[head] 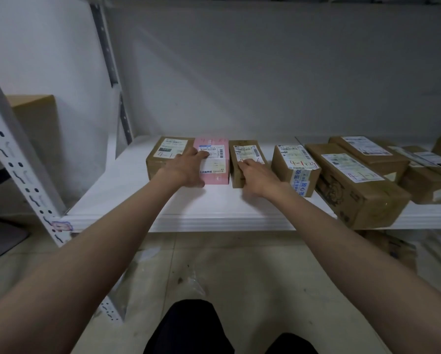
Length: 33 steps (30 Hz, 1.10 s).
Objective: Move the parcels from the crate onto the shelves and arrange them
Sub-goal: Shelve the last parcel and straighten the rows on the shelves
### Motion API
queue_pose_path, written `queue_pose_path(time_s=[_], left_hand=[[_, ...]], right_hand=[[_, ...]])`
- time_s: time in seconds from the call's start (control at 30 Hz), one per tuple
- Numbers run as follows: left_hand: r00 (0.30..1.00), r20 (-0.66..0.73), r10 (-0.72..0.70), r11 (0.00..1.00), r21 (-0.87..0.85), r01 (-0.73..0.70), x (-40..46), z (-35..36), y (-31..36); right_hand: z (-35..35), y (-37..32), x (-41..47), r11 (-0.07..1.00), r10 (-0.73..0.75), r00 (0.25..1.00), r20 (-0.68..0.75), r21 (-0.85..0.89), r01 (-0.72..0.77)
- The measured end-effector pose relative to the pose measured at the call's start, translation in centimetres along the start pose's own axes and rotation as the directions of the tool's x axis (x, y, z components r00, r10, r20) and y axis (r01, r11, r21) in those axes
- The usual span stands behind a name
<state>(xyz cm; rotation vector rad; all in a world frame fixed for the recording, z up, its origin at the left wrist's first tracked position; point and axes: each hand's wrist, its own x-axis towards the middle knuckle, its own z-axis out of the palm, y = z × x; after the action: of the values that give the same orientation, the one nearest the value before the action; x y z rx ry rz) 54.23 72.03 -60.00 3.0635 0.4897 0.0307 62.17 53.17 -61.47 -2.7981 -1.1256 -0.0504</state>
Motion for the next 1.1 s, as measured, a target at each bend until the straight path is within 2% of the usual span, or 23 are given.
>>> queue_pose_path(time_s=[0.27,0.37,0.5,0.57,0.73,1.1], left_hand=[[1.000,-0.005,-0.002,1.000,0.019,0.002,-0.3,0.0,-0.2],[1.000,0.008,-0.012,1.000,0.021,0.012,-0.3,-0.4,0.0],[1.000,-0.008,-0.028,0.999,0.021,0.028,-0.1,-0.5,0.5],[1.000,-0.011,-0.026,0.999,0.019,0.026,-0.1,-0.6,0.7],[1.000,-0.014,-0.023,0.999,0.024,0.023,-0.2,-0.6,0.8],[0.999,-0.040,-0.010,0.998,0.064,0.013,-0.4,0.2,0.6]], right_hand=[[-0.4,-0.6,1.7,0.998,0.001,1.000,-0.004,0.067,0.000],[-1.2,0.2,-0.7,1.000,0.005,0.979,-0.201,0.022,0.000],[-2.5,3.8,-4.3,0.992,0.122,0.879,-0.461,0.020,-0.128],[-2.6,5.8,-5.7,0.981,0.173,0.837,-0.520,0.019,-0.191],[-1.1,7.8,-6.5,0.971,0.188,0.871,-0.454,-0.045,-0.234],[-0.4,7.0,-2.4,0.987,0.132,0.949,-0.285,0.128,-0.099]])
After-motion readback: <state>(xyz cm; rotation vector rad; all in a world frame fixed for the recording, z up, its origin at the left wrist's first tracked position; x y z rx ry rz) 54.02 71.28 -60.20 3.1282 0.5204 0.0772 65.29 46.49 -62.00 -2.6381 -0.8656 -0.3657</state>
